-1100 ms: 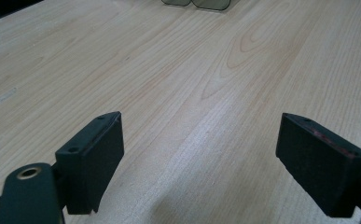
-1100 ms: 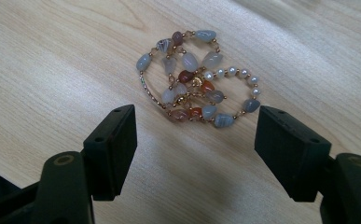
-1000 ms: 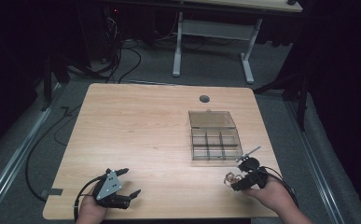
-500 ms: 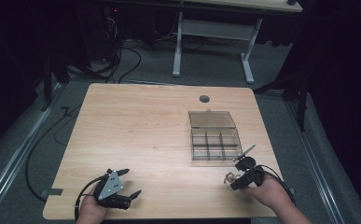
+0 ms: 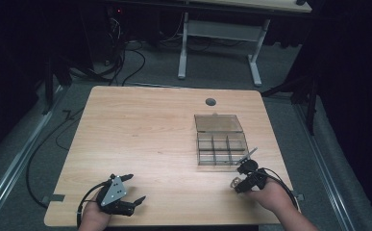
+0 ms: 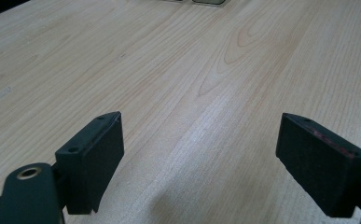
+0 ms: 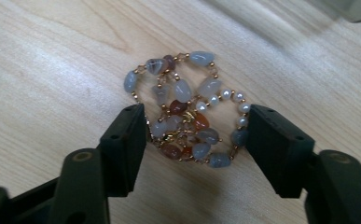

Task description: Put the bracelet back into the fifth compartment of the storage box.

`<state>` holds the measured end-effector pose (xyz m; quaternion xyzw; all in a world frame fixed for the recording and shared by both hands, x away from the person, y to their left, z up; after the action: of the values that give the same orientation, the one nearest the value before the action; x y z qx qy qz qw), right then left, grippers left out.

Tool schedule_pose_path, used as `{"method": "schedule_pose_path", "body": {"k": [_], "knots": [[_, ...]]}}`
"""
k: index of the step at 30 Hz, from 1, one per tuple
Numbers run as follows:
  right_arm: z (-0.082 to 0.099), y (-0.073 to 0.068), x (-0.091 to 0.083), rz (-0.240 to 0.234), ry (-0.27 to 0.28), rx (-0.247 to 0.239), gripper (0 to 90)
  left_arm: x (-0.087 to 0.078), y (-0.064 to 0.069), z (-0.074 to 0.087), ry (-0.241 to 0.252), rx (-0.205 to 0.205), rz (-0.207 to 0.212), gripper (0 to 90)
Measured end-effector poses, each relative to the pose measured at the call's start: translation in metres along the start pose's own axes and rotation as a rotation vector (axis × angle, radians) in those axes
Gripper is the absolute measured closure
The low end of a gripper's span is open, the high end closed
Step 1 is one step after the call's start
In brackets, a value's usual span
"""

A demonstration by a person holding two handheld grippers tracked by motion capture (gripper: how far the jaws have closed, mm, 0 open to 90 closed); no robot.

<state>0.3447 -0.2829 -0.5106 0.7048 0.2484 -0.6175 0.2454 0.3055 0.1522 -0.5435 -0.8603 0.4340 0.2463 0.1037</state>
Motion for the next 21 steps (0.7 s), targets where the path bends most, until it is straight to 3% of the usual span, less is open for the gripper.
{"method": "schedule_pose_path", "body": {"k": [2,3,4,9,21], "knots": [[-0.0001,-0.0015,-0.0013,0.002,0.008,-0.005,51.5,0.0001,0.0002,0.0001,0.002,0.001,0.0,15.8],[-0.0001,-0.0015,-0.0013,0.002,0.008,-0.005,51.5,0.0001,0.0002,0.0001,0.002,0.001,0.0,15.8],[-0.0005,-0.0009,-0.0018,0.001,0.012,-0.029,58.0,0.0001,0.0002,0.0001,0.002,0.001,-0.001,15.8],[-0.0022,0.0006,-0.0027,-0.004,0.015,-0.077,70.7,0.0002,0.0,0.0,0.001,-0.001,-0.002,15.8],[-0.0033,0.0048,-0.0067,-0.016,-0.009,-0.124,78.7,0.0001,0.0001,0.0,0.002,0.0,0.0,15.8]]}}
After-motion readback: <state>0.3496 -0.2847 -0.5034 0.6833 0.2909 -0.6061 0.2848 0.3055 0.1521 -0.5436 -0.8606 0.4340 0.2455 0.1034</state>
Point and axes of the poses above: each handheld gripper's, and its own axes: x roughly forward along the jaws, z roughly out of its underside, y roughly to its right, the point moved 2 cm from there along x, roughly forward along the jaws, and after that the axes turned 12 degrees about -x, right-handed, at the moved point
